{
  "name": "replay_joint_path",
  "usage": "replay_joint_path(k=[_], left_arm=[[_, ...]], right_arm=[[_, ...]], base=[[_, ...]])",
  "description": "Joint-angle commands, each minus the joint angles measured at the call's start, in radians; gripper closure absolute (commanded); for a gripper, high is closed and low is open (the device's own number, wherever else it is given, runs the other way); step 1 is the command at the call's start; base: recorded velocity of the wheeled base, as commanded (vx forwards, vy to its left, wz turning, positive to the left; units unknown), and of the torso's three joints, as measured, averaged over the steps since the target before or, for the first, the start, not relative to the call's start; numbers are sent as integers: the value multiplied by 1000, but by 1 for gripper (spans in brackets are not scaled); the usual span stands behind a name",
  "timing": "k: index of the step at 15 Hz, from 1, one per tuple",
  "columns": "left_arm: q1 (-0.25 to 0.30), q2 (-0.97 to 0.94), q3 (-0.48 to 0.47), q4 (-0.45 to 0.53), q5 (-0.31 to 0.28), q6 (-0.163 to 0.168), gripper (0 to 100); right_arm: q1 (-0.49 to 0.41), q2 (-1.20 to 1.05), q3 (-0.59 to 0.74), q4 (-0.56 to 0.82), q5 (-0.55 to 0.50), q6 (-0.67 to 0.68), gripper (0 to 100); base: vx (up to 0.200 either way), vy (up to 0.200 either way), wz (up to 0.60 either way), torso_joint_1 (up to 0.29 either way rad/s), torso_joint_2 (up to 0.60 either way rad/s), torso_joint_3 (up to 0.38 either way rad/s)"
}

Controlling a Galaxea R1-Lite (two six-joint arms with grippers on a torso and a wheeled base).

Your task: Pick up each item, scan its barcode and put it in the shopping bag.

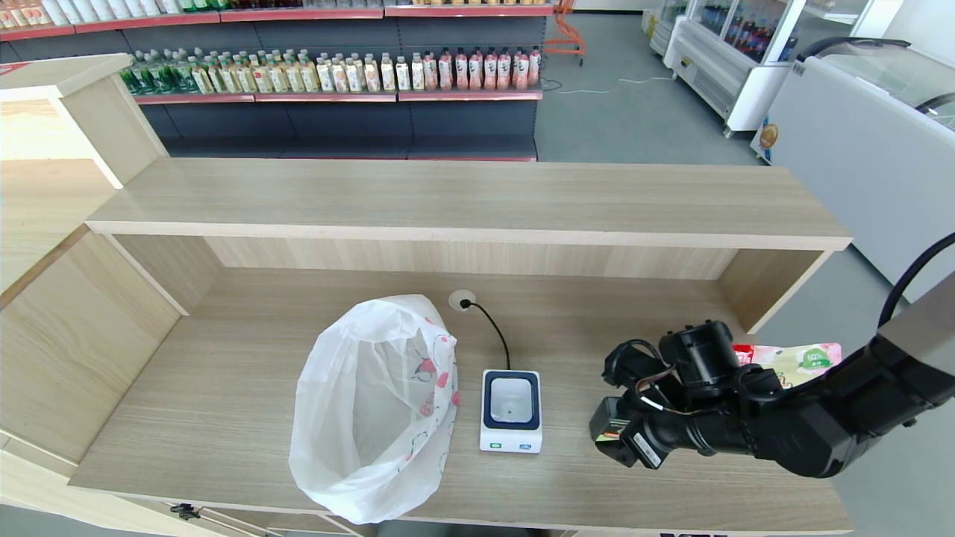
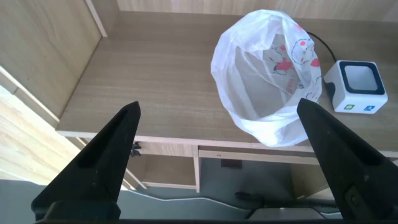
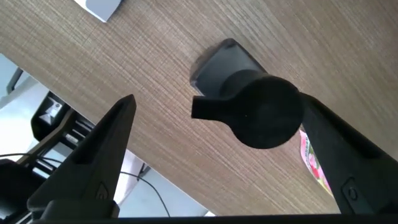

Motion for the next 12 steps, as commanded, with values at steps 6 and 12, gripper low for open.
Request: replay_joint_path(k=[6, 12], left_arm=[[0, 0, 0, 0, 0, 0, 0], [0, 0, 0, 0, 0, 0, 0]], right_arm=[[16, 71, -12, -102, 14, -13, 0], [9, 105, -1, -113, 11, -42, 100]], base=[[0, 0, 0, 0, 0, 0], [0, 0, 0, 0, 0, 0]])
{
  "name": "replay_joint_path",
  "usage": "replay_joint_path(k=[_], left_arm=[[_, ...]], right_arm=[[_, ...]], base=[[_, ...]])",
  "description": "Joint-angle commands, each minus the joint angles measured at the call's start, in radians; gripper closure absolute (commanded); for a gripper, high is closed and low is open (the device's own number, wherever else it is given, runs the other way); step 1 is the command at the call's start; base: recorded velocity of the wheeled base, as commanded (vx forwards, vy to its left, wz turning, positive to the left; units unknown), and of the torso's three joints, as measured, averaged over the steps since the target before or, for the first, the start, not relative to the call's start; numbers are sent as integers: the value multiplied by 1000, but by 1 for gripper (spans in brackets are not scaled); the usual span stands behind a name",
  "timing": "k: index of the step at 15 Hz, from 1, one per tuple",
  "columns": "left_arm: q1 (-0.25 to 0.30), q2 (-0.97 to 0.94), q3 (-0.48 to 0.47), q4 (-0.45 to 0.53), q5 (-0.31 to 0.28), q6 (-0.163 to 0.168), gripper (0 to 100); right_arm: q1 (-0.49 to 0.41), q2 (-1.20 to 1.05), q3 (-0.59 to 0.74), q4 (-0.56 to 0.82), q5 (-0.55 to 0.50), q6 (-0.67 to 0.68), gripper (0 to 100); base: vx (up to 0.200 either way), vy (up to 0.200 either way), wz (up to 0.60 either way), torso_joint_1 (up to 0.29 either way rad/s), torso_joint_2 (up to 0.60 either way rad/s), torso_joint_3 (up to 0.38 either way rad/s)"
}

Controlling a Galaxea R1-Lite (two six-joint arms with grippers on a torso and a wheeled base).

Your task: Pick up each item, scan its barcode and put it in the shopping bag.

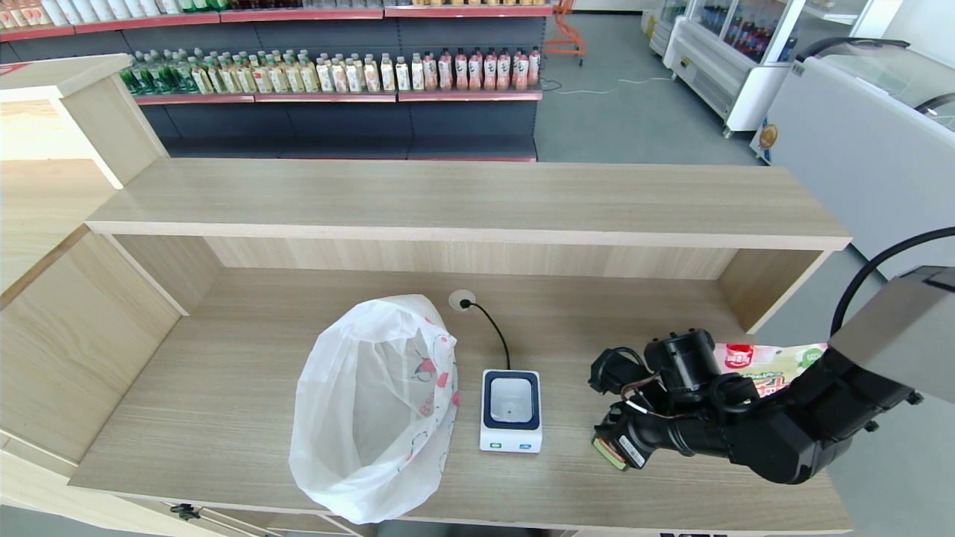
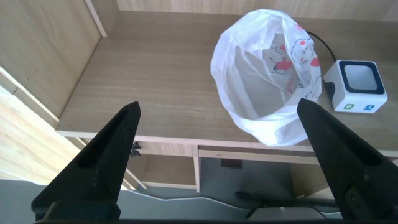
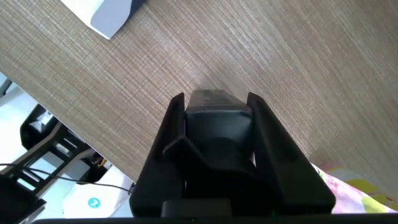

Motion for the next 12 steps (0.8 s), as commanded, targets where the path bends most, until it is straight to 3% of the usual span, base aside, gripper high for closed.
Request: replay_joint_path(k=[1, 8, 12], left_arm=[[0, 0, 0, 0, 0, 0, 0], [0, 0, 0, 0, 0, 0, 0], [0, 0, 0, 0, 0, 0, 0]], right_arm=[[-1, 15, 11, -6, 0, 1, 100], [-6, -37, 69, -89, -3, 3, 100], [-116, -289, 82, -77, 8, 43, 100]], base=[[0, 0, 0, 0, 0, 0], [0, 0, 0, 0, 0, 0], [0, 0, 0, 0, 0, 0]])
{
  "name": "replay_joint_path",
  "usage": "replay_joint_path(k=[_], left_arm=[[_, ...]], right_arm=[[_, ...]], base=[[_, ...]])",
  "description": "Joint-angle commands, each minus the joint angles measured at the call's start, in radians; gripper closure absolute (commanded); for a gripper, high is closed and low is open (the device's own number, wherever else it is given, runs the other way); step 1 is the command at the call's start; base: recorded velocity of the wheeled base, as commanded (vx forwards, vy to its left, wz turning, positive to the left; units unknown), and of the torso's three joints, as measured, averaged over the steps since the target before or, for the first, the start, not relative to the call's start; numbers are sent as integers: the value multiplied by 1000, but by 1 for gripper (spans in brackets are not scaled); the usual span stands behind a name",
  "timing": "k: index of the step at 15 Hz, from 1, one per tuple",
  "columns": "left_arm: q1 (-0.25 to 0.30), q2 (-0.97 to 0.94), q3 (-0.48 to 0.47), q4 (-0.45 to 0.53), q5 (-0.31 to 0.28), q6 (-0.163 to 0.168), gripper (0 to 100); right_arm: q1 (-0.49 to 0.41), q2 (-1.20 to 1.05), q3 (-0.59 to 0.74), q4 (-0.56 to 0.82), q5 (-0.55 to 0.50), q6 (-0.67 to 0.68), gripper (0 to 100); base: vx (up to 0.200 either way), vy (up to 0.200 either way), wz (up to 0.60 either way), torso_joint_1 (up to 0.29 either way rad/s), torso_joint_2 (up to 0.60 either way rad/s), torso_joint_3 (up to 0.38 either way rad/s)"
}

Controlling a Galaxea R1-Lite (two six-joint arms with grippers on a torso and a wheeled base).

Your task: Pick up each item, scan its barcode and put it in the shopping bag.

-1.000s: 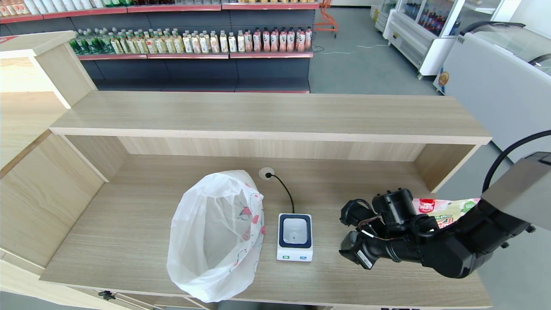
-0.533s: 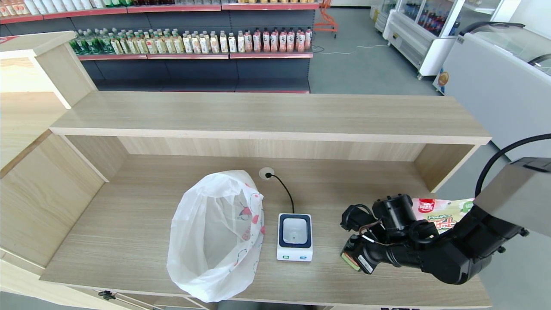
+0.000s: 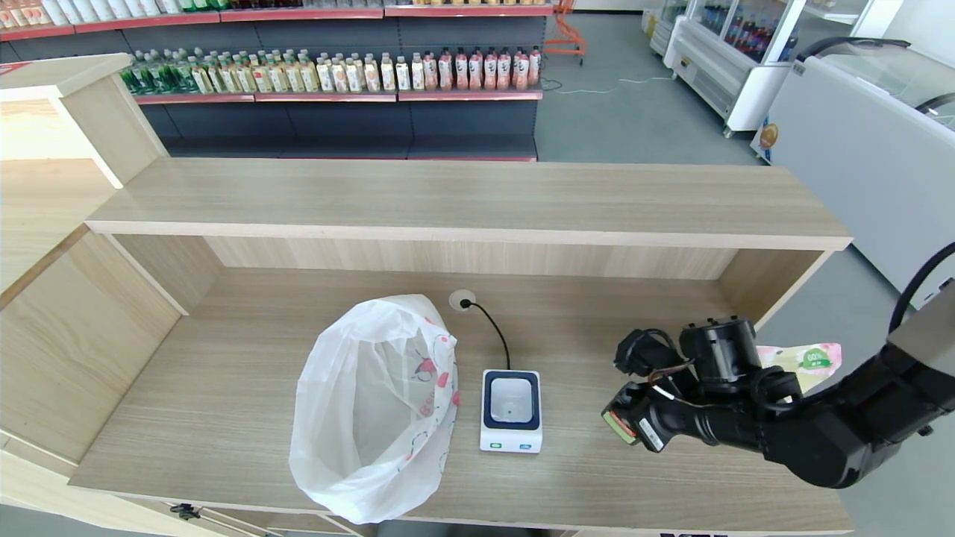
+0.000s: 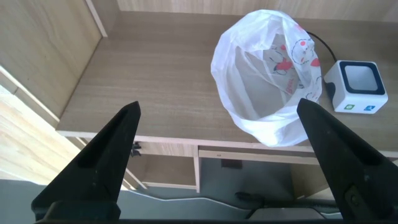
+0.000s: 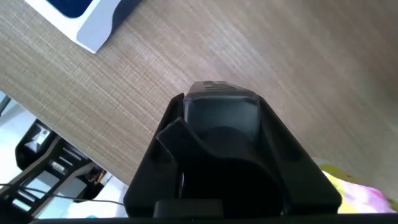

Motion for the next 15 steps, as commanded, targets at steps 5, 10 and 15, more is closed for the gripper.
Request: replay_joint_path(k=[5, 10, 15], left_arm=[[0, 0, 0, 0, 0, 0, 0], [0, 0, 0, 0, 0, 0, 0], [0, 0, 0, 0, 0, 0, 0]], right_arm=[[-79, -379, 130, -60, 8, -45, 100], [9, -387, 139, -324, 171, -165, 100], [-73, -310, 184, -496, 750, -809, 100]], base=[[0, 0, 0, 0, 0, 0], [0, 0, 0, 0, 0, 0], [0, 0, 0, 0, 0, 0]])
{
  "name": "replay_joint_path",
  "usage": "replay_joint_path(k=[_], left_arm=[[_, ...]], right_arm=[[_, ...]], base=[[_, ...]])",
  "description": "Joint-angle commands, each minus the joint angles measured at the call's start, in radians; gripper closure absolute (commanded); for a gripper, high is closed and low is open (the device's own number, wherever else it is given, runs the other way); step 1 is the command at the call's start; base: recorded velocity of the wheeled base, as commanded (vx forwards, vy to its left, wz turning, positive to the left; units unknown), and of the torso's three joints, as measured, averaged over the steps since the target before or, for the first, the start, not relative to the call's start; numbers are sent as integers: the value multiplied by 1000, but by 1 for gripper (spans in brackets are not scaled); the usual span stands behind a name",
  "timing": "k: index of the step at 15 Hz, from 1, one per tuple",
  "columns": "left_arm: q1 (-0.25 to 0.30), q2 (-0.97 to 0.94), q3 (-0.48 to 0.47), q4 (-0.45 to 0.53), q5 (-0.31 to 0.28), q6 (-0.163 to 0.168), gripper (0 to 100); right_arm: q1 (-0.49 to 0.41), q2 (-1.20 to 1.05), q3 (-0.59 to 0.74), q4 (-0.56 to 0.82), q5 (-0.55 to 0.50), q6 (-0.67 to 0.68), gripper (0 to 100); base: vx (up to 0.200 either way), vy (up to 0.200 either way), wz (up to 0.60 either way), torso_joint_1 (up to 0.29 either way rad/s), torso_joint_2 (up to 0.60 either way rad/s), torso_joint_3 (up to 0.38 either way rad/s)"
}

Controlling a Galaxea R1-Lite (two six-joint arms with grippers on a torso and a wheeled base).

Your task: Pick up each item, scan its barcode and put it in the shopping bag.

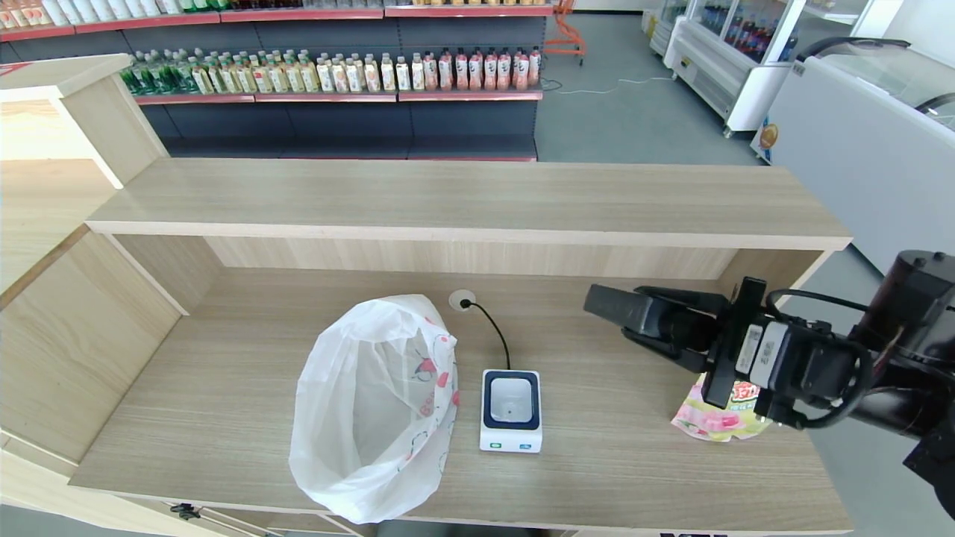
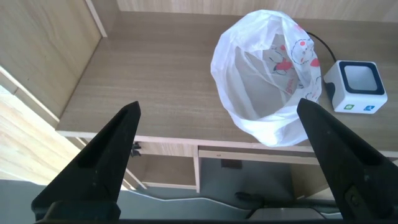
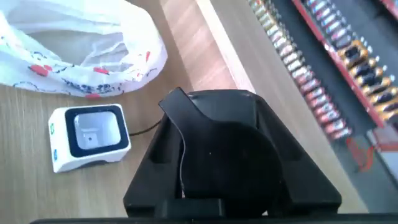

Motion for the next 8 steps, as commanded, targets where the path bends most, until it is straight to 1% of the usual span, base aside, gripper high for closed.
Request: replay_joint_path(k=[1, 2, 3, 4, 8], left_arm=[[0, 0, 0, 0, 0, 0, 0], [0, 0, 0, 0, 0, 0, 0], [0, 0, 0, 0, 0, 0, 0], [0, 0, 0, 0, 0, 0, 0], [0, 0, 0, 0, 0, 0, 0]], right_arm=[[-44, 57, 8, 9, 193, -366, 100], [-44, 68, 11, 43, 270, -532, 100], [-41, 72, 8, 69, 287, -603, 100], [-33, 75, 5, 116, 287, -744, 100], [44, 83, 5, 161, 313, -1149, 100]], base=[[0, 0, 0, 0, 0, 0], [0, 0, 0, 0, 0, 0], [0, 0, 0, 0, 0, 0], [0, 0, 0, 0, 0, 0], [0, 0, 0, 0, 0, 0]])
